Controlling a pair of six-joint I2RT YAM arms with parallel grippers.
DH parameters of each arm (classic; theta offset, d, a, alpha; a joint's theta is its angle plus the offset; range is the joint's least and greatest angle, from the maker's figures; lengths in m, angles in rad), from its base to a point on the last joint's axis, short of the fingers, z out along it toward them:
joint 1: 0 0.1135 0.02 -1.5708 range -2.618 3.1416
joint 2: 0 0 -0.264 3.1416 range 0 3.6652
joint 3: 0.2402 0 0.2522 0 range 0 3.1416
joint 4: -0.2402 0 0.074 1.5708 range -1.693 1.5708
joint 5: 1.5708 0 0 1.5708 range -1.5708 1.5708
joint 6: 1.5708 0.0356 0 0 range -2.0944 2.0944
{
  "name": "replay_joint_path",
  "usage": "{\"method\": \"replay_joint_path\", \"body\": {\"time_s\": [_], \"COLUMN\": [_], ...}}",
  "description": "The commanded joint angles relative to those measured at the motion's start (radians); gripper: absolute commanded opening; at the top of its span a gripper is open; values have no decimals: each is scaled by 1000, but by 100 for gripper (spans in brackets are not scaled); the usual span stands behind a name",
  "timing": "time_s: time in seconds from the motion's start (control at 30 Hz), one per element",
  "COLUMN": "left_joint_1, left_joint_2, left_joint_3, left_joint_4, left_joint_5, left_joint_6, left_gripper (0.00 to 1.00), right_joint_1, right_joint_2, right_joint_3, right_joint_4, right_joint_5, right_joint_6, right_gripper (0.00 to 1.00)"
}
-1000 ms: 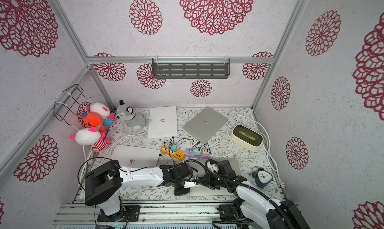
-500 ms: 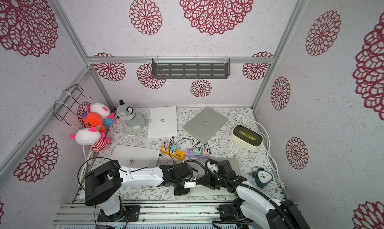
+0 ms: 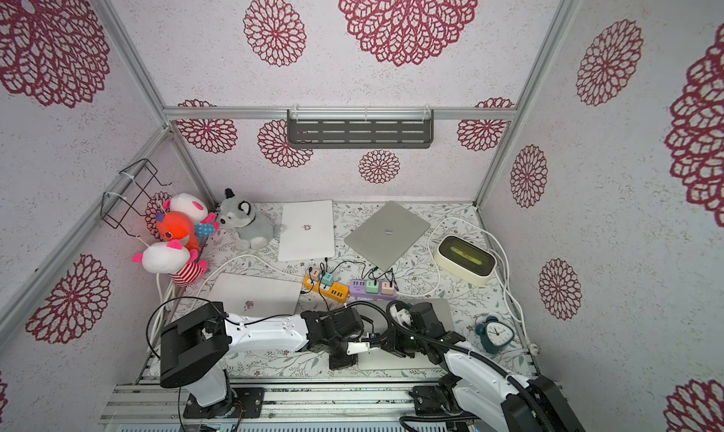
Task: Unplug the laptop charger
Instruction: Remove the charging cable from the laptop.
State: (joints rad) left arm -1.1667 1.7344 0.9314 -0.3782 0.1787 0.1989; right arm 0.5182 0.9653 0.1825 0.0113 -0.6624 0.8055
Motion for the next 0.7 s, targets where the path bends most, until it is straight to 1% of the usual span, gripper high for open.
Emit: {"method": "replay_joint_path", "body": {"time_s": [0.0, 0.17, 0.3, 0.4, 0.67], "left_joint_1": [10, 5, 4, 2, 6], "left_joint_2": [-7, -27, -34, -33, -37], "left_joint_3": [18, 2, -4, -4, -11], "left_joint_4": [-15, -12, -15, -13, 0], "left_joint_5": [-1, -3, -5, -4, -10], "left_joint_6": [9, 61, 74, 66, -8], "left_gripper": [10, 10, 10, 11, 12], "right_joint_1": [3, 4, 4, 3, 4], "right_joint_2": [5, 6, 9, 10, 10], "right_joint_3": [-26, -25, -25, -26, -26], "right_joint_4": [-25, -25, -25, -23, -22], "right_joint_5": [12, 12, 11, 11, 11], "right_joint_6": [-17, -19, -20, -19, -19], "right_gripper": [29, 29, 29, 29, 29]}}
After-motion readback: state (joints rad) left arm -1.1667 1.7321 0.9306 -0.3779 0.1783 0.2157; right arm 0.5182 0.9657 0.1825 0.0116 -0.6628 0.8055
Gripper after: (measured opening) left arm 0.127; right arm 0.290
